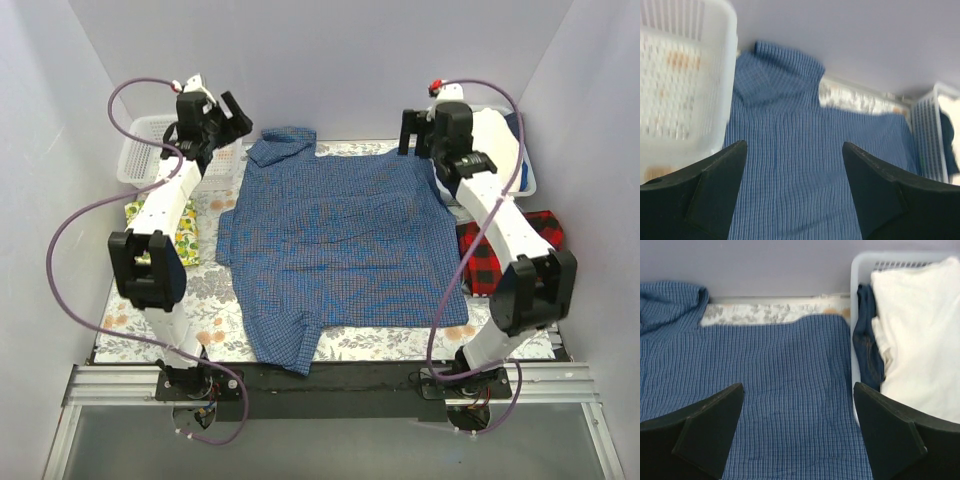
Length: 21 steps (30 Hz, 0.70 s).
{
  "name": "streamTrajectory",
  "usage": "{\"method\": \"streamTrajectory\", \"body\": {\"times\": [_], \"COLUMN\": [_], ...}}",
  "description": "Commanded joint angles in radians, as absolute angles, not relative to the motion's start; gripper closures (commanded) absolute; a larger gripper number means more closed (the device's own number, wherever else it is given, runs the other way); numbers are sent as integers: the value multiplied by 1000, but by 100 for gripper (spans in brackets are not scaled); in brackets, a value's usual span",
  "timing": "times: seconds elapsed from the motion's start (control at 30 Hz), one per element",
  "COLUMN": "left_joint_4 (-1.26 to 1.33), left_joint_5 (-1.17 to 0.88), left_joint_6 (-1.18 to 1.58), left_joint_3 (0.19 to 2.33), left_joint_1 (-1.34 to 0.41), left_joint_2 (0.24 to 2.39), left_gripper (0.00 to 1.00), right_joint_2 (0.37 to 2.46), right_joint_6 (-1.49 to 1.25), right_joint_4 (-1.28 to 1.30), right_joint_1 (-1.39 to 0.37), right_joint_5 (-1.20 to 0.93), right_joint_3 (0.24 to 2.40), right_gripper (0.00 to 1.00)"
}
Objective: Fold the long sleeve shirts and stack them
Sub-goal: Flatten the shirt out
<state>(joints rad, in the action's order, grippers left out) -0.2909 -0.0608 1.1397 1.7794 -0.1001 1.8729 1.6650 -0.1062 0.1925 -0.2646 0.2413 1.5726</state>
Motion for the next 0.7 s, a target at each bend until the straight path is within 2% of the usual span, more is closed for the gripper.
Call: {"method": "streamTrajectory", "body": {"times": [0.0, 0.03, 0.13, 0.27, 0.47, 0.67], "left_joint_4": [-364, -361, -336, -333, -371, -465], "left_joint_5": [-144, -165, -207, -207, -94, 121], "left_joint_6": [1149, 1161, 1163, 1190, 1207, 1221], "left_joint_3": [1528, 1402, 1211, 1088, 1019, 1019], "left_joint_1": [-130, -141, -210, -288, -299, -298], "left_joint_2": [1649, 1619, 1522, 1520, 1601, 1715], "left_gripper": [25, 26, 27, 28, 31, 32], "right_joint_2": [1533, 1491, 1438, 1440, 1525, 1629], "right_joint_6": [-178, -190, -196, -183, -179, -192], "right_joint_4": [319, 328, 351, 383, 391, 362], "right_joint_1": [-270, -270, -284, -346, -446, -457], "right_joint_5": [126, 98, 31, 6, -9, -6], "right_joint_3": [1349, 1307, 1142, 1026, 966, 965], "right_gripper": [1, 1, 3, 6, 7, 7]}}
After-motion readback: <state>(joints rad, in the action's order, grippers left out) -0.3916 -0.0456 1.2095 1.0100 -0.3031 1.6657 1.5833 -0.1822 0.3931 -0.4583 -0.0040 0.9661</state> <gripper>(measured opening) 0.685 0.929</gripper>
